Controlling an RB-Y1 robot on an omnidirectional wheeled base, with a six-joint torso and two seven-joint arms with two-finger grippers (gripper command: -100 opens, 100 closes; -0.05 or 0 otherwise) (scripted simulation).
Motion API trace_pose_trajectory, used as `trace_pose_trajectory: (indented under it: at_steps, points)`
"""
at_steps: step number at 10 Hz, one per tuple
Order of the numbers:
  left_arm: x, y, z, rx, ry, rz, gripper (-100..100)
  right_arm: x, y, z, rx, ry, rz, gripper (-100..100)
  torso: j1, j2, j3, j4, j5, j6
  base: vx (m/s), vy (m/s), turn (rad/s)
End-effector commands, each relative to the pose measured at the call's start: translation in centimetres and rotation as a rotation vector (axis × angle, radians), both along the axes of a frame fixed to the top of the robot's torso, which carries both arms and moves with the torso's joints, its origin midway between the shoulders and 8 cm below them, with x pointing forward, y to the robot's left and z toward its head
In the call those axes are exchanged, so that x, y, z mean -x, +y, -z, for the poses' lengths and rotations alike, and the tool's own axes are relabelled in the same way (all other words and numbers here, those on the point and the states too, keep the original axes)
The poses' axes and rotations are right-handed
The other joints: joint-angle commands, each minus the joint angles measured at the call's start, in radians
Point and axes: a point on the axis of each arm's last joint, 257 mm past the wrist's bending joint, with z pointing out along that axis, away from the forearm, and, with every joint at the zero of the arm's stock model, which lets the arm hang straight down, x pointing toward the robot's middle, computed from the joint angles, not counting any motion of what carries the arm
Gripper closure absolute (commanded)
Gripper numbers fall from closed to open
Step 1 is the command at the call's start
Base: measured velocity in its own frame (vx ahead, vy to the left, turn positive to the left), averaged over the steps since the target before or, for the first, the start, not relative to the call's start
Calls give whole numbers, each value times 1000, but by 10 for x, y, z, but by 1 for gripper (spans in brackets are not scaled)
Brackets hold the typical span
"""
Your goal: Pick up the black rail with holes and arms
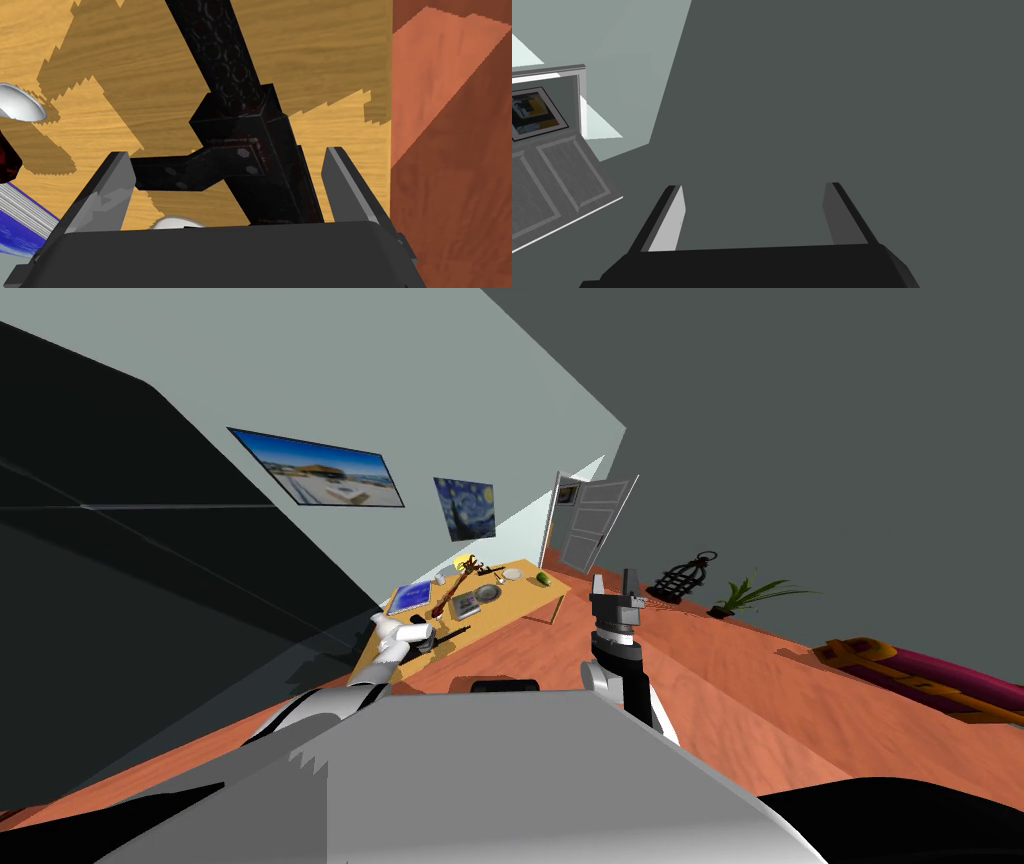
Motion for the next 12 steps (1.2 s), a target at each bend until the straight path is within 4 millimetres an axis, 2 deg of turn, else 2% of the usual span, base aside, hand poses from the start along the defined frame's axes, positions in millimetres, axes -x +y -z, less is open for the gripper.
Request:
trace_pose_trajectory:
  at_steps: [1, 4, 5, 6, 10, 11, 12]
  points:
    - [5, -2, 8, 0, -2, 0, -100, 0, 0, 0, 0, 0, 0, 0, 0, 0, 0, 0, 0, 0, 31, 18, 0]
    - [12, -5, 21, -1, -4, 0, -100, 0, 0, 0, 0, 0, 0, 0, 2, -2, -1, 0, 0, 0, 47, 27, -1]
    - [11, -5, 19, 0, -1, -1, -100, 0, 0, 0, 0, 0, 0, 0, 1, -2, -1, 0, 0, 0, 18, 9, -1]
    - [10, -5, 19, -1, -4, 0, 100, 0, 0, 0, 0, 0, 0, 0, 1, 0, 0, 0, 0, 0, -1, 0, 11]
    - [13, -6, 21, 1, 2, -2, 100, 0, 0, 0, 0, 0, 0, 0, 0, 0, 1, 2, -1, 1, 0, 0, 0]
    - [13, -6, 21, 2, 2, -3, 0, 0, 0, 0, 0, 0, 0, 0, 0, 0, 1, 2, -1, 1, 0, 0, 0]
    - [6, -3, 11, -1, -2, 0, 100, 0, 0, 0, 0, 0, 0, 0, 0, 0, 1, 2, -1, 1, -27, -14, -5]
